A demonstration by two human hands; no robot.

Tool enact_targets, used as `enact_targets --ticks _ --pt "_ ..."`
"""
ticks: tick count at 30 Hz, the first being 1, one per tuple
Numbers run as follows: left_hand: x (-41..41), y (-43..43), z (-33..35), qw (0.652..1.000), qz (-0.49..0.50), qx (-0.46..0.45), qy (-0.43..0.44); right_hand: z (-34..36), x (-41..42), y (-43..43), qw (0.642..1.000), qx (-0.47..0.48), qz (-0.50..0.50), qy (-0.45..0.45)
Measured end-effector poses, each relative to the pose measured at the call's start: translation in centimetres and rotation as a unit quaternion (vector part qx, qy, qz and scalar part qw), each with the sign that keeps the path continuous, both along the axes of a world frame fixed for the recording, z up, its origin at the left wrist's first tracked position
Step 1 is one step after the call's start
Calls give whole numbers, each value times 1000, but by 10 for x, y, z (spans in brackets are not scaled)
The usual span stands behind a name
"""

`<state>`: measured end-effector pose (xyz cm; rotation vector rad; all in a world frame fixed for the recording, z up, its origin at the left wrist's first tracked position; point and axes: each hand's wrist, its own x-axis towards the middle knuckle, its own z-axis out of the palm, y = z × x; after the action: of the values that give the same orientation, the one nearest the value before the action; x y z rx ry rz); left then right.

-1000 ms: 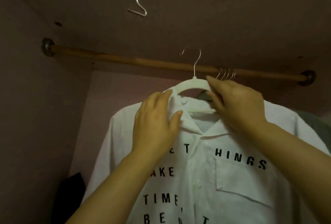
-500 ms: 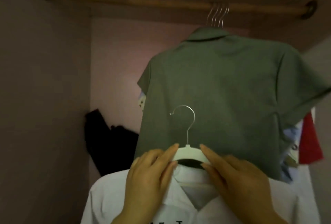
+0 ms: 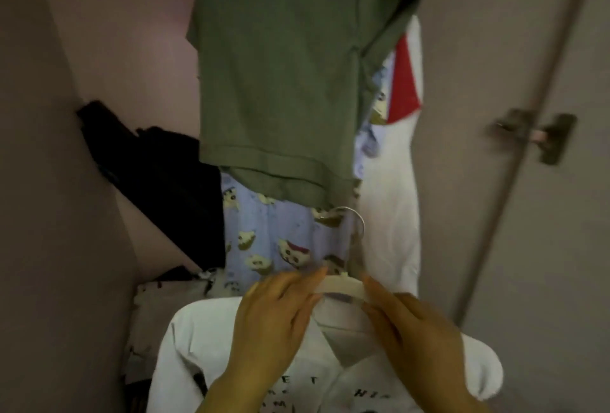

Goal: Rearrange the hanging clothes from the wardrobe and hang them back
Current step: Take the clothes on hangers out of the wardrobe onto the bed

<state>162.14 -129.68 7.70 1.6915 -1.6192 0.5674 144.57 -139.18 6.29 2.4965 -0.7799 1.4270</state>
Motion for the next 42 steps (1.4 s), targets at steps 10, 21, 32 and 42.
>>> enact_targets --ticks 10,21,32,42 --pt "-162 101 -36 965 -243 77 59 -38 -185 200 968 73 -239 24" --pt "-440 235 -37 805 -579 117 60 -33 -407 465 813 116 -571 -6" --pt "-700 539 -36 535 -840 88 23 -24 -539 831 570 118 -811 -64" --pt "-820 764 -52 284 -947 150 17 -39 -559 1036 331 115 -932 -95"
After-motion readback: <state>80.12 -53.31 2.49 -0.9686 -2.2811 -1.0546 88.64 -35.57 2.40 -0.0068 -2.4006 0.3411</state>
